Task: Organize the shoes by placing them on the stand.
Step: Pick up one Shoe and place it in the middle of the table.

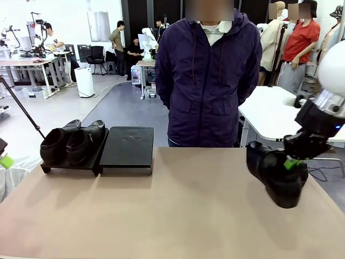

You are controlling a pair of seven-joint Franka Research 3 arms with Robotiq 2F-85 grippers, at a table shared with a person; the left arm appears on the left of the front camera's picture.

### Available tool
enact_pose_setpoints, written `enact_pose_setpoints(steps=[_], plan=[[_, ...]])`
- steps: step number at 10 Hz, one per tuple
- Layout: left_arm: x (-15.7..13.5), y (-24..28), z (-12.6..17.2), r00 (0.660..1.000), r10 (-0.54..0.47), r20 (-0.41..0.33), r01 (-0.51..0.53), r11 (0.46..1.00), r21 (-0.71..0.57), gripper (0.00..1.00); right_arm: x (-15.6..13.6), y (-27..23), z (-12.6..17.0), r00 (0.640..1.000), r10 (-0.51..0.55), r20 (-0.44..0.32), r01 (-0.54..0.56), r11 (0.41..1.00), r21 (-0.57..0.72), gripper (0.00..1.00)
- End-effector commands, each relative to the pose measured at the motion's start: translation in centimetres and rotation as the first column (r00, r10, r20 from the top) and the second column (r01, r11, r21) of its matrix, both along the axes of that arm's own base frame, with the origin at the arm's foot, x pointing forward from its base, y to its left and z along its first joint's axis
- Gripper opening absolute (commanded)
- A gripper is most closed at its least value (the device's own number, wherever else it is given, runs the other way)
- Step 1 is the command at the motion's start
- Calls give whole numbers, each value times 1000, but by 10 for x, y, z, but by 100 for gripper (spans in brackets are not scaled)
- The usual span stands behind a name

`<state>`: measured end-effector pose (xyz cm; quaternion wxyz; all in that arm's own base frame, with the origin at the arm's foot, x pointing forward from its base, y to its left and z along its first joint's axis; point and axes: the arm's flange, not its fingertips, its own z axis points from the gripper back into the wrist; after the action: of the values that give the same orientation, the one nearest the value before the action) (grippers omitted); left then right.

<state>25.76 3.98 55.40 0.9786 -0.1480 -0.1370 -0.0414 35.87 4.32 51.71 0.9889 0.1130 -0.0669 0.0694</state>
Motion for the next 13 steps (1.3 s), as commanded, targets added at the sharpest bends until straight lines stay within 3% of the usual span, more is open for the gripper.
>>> enact_pose_setpoints(steps=[1, 2, 3, 4, 5, 6, 8, 10, 13], plan=[[0, 0, -1, 1000, 16, 5, -16, 1000, -8, 100, -31, 73, -1, 993, -11, 119, 1, 997, 81, 0], [0, 0, -1, 1000, 16, 5, -16, 1000, -8, 100, -38, 109, -4, 988, -20, 155, 2, 993, 117, 0], [0, 0, -1, 1000, 16, 5, -16, 1000, -8, 100, -35, 144, -10, 987, -71, 147, 57, 994, 98, 0], [0, 0, -1, 1000, 16, 5, -16, 1000, -8, 100, -31, 170, -16, 989, -44, 143, 30, 995, 96, 0], [0, 0, -1, 1000, 16, 5, -16, 1000, -8, 100, -22, 201, -24, 979, -107, 171, 96, 993, 74, 0], [0, 0, -1, 1000, 16, 5, -16, 1000, -8, 100, -14, 229, -30, 982, -70, 172, 54, 994, 98, 0], [0, 0, -1, 1000, 16, 5, -16, 1000, -8, 100, -5, 277, -50, 995, -27, 95, 15, 993, 121, 0], [0, 0, -1, 1000, 16, 5, -16, 1000, -8, 100, -1, 304, -77, 995, -101, 27, 97, 987, 129, 0], [0, 0, -1, 1000, 16, 5, -16, 1000, -8, 100, 2, 316, -110, 982, -187, -9, 187, 979, 81, 0]])
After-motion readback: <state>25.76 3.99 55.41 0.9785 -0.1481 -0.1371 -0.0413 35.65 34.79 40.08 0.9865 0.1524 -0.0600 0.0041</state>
